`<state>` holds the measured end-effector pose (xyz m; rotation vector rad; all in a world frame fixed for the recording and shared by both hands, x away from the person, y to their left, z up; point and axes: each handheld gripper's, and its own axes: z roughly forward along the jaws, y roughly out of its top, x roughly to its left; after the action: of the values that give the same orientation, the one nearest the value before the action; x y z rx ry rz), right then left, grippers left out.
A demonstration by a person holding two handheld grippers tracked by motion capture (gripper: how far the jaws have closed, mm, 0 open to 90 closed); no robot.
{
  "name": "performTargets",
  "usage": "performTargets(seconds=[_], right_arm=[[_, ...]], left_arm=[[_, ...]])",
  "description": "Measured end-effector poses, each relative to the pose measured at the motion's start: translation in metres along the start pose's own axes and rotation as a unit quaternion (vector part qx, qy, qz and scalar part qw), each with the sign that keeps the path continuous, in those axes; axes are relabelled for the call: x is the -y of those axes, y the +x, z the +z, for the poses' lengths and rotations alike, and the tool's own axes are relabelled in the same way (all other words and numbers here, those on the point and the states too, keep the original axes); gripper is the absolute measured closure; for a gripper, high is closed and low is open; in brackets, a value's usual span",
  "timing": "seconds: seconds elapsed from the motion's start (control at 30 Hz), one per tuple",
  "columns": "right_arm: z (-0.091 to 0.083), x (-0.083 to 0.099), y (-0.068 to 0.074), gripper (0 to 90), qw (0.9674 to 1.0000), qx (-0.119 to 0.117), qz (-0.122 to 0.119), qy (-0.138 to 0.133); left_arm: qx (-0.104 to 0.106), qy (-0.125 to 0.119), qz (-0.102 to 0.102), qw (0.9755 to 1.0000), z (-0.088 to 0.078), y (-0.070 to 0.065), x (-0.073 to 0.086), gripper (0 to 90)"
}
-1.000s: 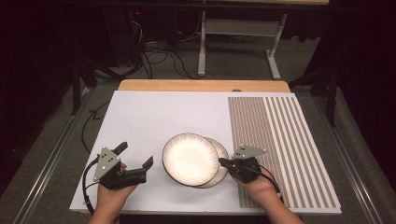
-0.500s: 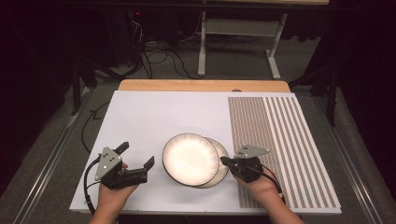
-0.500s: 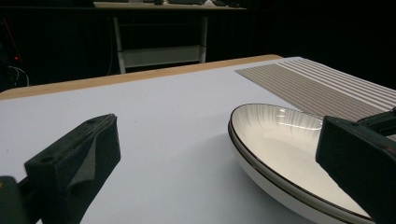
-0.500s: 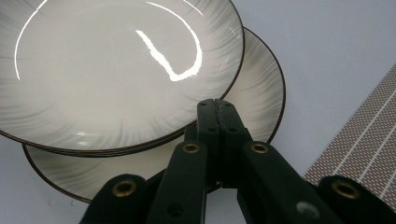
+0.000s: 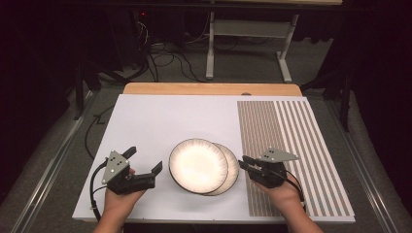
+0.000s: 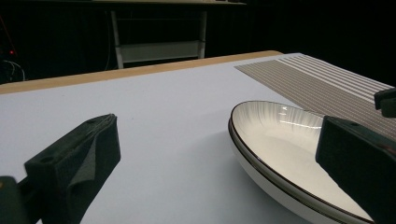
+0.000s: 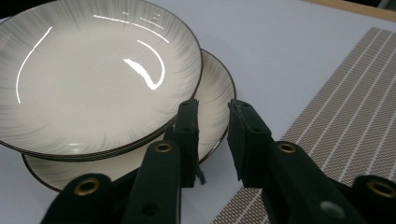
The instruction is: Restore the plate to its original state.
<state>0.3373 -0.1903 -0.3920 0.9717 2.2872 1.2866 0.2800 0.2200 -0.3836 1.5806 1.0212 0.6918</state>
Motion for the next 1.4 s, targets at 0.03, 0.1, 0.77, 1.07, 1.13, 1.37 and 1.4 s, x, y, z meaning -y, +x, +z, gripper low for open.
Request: performTargets(seconds=[0.03, 0.1, 0.77, 1.07, 1.13, 1.37, 1.4], right_arm=[[0.0, 0.0, 0.0, 72.3, 1.0, 0.0, 0.0, 0.0], [-0.006, 0.001, -0.004, 67.5, 0.9999, 0.009, 0.0, -0.009], [-0.056, 0.014, -0.029, 0.4, 0.9953, 0.049, 0.021, -0.08], [-0.059, 0.013, -0.024, 0.4, 0.994, 0.064, 0.006, -0.089], [-0.058, 0.013, -0.022, 0.4, 0.9938, 0.066, 0.006, -0.089], [-0.058, 0.013, -0.023, 0.4, 0.9937, 0.071, 0.007, -0.086], [-0.058, 0.013, -0.023, 0.4, 0.9937, 0.071, 0.007, -0.086]], left_arm=[[0.0, 0.001, 0.001, 1.0, 0.001, 0.0, 0.0, 0.6], [-0.001, 0.002, 0.005, 1.0, 0.002, 0.0, 0.0, 1.0], [-0.006, 0.013, 0.021, 0.9997, 0.008, -0.001, 0.0, 2.1], [-0.008, 0.006, 0.025, 0.9996, 0.004, -0.001, 0.0, 4.8], [-0.008, 0.001, 0.021, 0.9997, 0.003, -0.001, 0.0, 10.0], [0.0, -0.005, 0.027, 0.9996, 0.003, -0.001, 0.002, 46.5], [0.002, -0.003, 0.027, 0.9996, 0.003, -0.001, 0.002, 46.5]])
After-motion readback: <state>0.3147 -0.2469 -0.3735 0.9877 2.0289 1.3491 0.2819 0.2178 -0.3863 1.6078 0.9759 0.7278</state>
